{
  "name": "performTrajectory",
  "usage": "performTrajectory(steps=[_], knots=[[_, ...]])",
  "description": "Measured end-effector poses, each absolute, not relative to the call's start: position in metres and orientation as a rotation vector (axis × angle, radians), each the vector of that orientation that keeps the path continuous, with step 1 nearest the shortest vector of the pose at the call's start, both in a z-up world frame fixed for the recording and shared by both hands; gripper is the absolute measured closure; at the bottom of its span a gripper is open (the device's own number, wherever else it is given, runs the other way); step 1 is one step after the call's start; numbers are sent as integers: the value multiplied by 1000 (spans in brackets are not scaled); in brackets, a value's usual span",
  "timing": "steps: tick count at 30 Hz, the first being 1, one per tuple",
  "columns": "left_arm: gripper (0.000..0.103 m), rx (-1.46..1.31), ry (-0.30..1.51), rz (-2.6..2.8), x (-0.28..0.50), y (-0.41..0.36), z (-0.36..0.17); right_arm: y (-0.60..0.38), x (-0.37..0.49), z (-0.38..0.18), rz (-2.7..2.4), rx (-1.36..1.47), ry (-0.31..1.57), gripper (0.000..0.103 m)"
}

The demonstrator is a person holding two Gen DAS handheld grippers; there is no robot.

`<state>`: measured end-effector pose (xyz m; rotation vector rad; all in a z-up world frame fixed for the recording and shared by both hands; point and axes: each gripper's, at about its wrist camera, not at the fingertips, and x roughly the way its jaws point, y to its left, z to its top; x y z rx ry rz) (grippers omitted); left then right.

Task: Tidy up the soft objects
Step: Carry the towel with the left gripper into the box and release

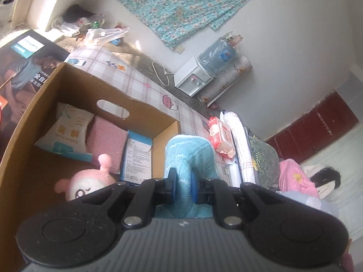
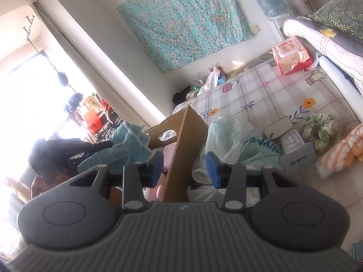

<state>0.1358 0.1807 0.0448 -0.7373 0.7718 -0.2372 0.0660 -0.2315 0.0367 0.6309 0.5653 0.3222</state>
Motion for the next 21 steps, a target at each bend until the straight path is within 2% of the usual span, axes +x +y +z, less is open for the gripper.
performTrajectory(steps=[6, 12, 21], knots=[[89, -860, 789, -46, 127, 238, -18, -229, 73, 28, 295, 635, 596, 62], [89, -728, 726, 96, 115, 244, -9, -235, 73, 24, 246, 634, 600, 62], [89, -393, 695, 324, 104, 209, 9, -238, 85, 12, 236, 640, 627, 61]])
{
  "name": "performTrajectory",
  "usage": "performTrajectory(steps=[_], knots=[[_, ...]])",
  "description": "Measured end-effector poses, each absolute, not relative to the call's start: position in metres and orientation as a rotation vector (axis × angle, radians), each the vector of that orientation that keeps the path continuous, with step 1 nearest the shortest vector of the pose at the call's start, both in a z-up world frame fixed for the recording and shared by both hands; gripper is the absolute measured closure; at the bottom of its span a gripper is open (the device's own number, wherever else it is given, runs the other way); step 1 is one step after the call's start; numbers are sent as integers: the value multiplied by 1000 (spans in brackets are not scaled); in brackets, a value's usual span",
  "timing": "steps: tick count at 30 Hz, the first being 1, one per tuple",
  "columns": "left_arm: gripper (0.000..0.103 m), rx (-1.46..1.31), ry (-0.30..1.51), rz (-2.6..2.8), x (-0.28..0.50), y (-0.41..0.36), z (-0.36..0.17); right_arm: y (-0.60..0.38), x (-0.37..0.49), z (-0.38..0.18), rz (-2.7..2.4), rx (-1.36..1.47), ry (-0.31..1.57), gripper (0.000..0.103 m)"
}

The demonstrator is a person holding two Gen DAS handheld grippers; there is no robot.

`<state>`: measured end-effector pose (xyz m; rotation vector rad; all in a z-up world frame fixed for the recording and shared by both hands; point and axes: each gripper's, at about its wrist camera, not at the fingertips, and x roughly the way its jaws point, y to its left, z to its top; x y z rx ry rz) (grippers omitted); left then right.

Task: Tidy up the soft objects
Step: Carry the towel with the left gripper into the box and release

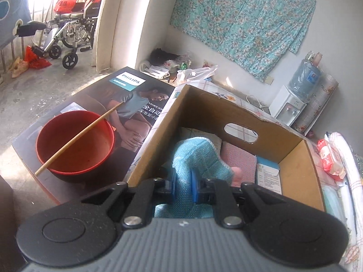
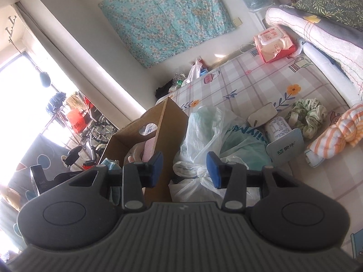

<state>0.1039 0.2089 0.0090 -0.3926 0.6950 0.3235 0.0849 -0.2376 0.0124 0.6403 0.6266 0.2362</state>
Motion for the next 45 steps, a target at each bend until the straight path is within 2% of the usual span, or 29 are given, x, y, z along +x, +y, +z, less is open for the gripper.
performTrajectory(steps=[4, 13, 18, 20, 25, 30, 39, 42, 45], knots=[[89, -333, 688, 350, 102, 201, 12, -239, 88, 10, 234, 646, 632, 61], [88, -182, 794, 372, 122, 181, -12, -243, 89, 4, 224, 654, 642, 60], [79, -127, 797, 343, 120, 170, -5, -246, 87, 4, 217, 647, 638, 59], [71, -117, 773, 330, 115, 172, 0, -247, 86, 3, 215, 649, 639, 59], [69, -184, 787, 261, 103, 174, 12, -248, 86, 0, 216, 654, 642, 59], [69, -278, 873, 106, 94, 168, 7, -248, 86, -3, 211, 662, 648, 59], [67, -314, 1196, 17, 126, 168, -53, -251, 84, -5, 194, 666, 650, 58], [67, -335, 1234, 46, 134, 178, -57, -254, 82, -5, 184, 671, 646, 56], [64, -244, 1208, 98, 138, 178, -51, -257, 81, -6, 176, 675, 642, 55]])
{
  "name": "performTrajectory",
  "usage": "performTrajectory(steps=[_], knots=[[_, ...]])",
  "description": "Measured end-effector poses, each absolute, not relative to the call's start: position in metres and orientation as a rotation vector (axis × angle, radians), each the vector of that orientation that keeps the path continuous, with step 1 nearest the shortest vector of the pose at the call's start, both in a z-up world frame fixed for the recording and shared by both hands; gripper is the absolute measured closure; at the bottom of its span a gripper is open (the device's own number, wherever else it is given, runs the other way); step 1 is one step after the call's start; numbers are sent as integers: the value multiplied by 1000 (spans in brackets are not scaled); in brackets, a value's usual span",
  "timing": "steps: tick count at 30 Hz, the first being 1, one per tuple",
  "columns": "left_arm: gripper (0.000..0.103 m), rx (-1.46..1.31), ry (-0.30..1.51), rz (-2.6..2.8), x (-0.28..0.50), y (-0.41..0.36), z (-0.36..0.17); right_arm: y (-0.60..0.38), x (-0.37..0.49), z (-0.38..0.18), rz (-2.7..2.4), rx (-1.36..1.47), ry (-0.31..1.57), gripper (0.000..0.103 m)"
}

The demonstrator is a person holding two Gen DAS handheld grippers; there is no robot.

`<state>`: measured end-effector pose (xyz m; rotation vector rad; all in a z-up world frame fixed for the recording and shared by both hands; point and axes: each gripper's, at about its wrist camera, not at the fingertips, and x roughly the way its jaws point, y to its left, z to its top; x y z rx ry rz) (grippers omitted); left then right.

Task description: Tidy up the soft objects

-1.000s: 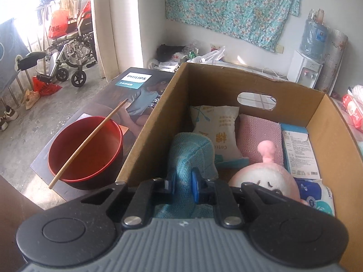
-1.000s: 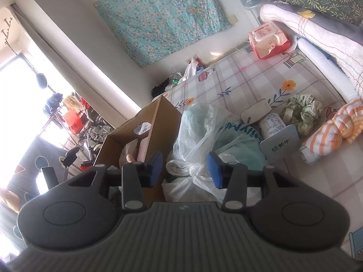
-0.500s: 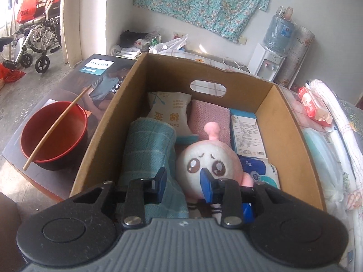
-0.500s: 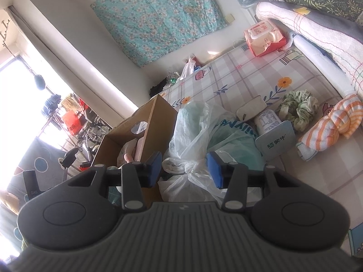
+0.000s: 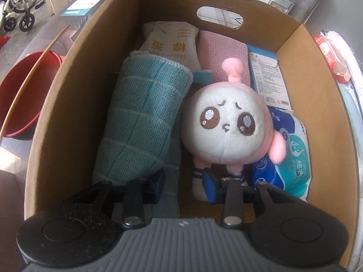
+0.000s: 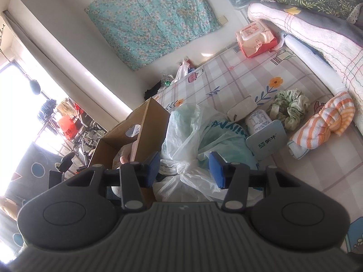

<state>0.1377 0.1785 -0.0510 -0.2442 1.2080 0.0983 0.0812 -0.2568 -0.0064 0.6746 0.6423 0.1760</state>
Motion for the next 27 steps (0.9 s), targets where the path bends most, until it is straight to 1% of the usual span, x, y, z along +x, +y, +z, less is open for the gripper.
performTrajectory(steps=[2, 8, 10, 12, 14, 15, 17, 19, 25, 27], knots=[[60, -207, 1203, 122, 143, 180, -51, -258, 81, -8, 174, 678, 642, 55], [60, -247, 1187, 174, 150, 190, -52, -262, 79, -11, 164, 685, 640, 55], [58, -240, 1165, 178, 145, 188, -47, -264, 77, -11, 153, 684, 637, 54], [54, -237, 1135, 183, 138, 186, -38, -269, 74, -11, 140, 686, 632, 54], [43, -251, 1084, 172, 131, 183, -25, -275, 71, -12, 125, 689, 625, 52], [40, -257, 1063, 165, 127, 182, -20, -277, 69, -13, 116, 692, 623, 52], [28, -251, 993, 172, 117, 175, -4, -282, 67, -15, 105, 700, 622, 51], [23, -208, 919, 191, 106, 166, 11, -287, 65, -18, 93, 711, 622, 51], [21, -185, 740, 150, 78, 130, 49, -296, 57, -26, 61, 724, 613, 51], [19, -190, 671, 87, 70, 110, 60, -299, 53, -28, 43, 717, 609, 51]])
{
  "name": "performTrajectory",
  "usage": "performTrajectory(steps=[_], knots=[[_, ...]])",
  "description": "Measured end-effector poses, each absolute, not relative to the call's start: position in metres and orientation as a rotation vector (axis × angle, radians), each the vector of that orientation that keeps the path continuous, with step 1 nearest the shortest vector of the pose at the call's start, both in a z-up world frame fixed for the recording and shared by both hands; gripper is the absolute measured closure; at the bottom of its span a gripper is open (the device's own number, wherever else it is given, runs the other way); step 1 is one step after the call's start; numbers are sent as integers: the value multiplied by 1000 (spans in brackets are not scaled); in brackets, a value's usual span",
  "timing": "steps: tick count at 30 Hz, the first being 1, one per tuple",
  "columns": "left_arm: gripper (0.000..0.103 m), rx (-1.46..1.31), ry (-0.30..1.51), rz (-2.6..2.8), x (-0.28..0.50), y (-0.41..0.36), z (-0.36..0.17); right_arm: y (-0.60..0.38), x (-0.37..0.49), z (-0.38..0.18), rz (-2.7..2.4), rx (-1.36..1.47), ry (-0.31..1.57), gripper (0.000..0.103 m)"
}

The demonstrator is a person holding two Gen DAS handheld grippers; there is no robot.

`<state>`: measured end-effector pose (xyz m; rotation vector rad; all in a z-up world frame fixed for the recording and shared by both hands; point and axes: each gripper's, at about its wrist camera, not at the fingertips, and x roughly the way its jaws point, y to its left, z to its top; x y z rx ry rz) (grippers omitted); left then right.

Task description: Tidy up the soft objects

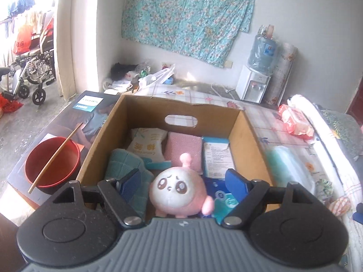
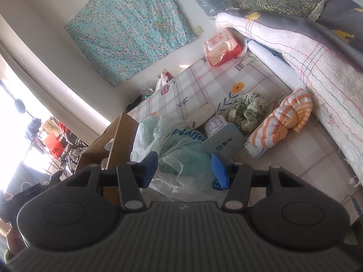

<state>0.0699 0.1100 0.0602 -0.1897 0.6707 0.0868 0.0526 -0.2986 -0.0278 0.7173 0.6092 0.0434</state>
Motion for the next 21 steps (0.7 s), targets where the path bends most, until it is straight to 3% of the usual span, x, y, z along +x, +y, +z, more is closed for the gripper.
performTrajectory(steps=[6, 13, 15, 17, 21], knots=[[16, -127, 549, -167, 56, 25, 72, -308, 46, -33, 3, 682, 603, 51], [19, 26, 503, -334, 74, -77, 43, -322, 53, -28, -34, 474, 606, 52], [27, 60, 514, -386, 83, -100, 30, -324, 62, -24, -28, 360, 630, 54], [42, 114, 552, -419, 89, -122, 17, -325, 70, -20, -3, 260, 653, 56], [58, 157, 614, -484, 97, -150, -8, -322, 87, -17, 49, 55, 679, 60]])
